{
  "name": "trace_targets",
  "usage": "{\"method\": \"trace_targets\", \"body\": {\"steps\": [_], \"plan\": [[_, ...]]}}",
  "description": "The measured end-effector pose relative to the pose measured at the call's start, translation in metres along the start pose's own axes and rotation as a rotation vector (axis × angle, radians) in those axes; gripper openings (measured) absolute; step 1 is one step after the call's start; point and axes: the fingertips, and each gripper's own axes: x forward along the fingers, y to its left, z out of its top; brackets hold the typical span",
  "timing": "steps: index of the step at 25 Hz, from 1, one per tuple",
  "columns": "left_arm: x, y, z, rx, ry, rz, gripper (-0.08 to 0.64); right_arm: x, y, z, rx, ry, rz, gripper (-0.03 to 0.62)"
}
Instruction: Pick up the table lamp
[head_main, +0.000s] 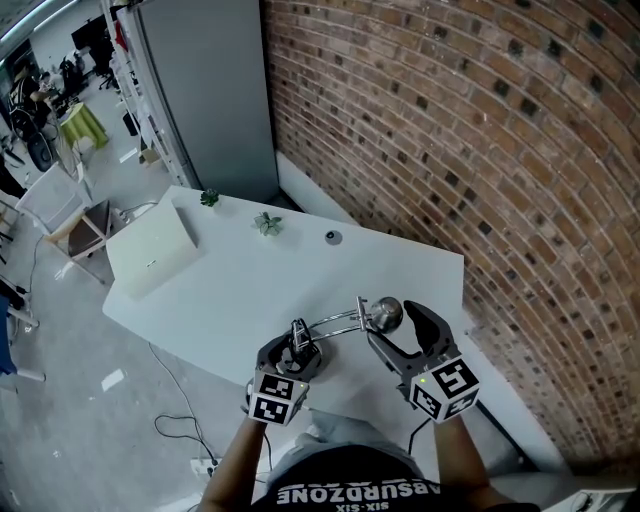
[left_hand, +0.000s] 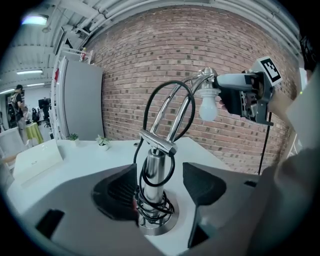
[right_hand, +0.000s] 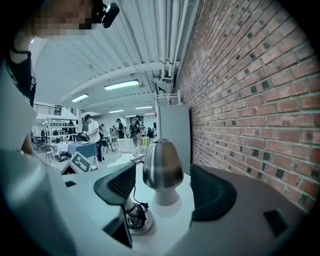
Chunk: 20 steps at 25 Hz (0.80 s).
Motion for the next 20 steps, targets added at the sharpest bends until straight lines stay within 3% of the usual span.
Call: {"method": "trace_targets", "body": {"steps": [16, 20], "plan": [[0.020, 0.003, -0.006, -0.006, 0.034, -0.008, 0.268, 0.006, 0.001, 0.001, -0.033, 0.039, 0.113, 0.314], [0.023, 0.004, -0.008, -0.003, 0.044, -0.009, 0.268, 0.009, 0.003, -0.010, -0.127, 0.133, 0.173, 0.314]]}}
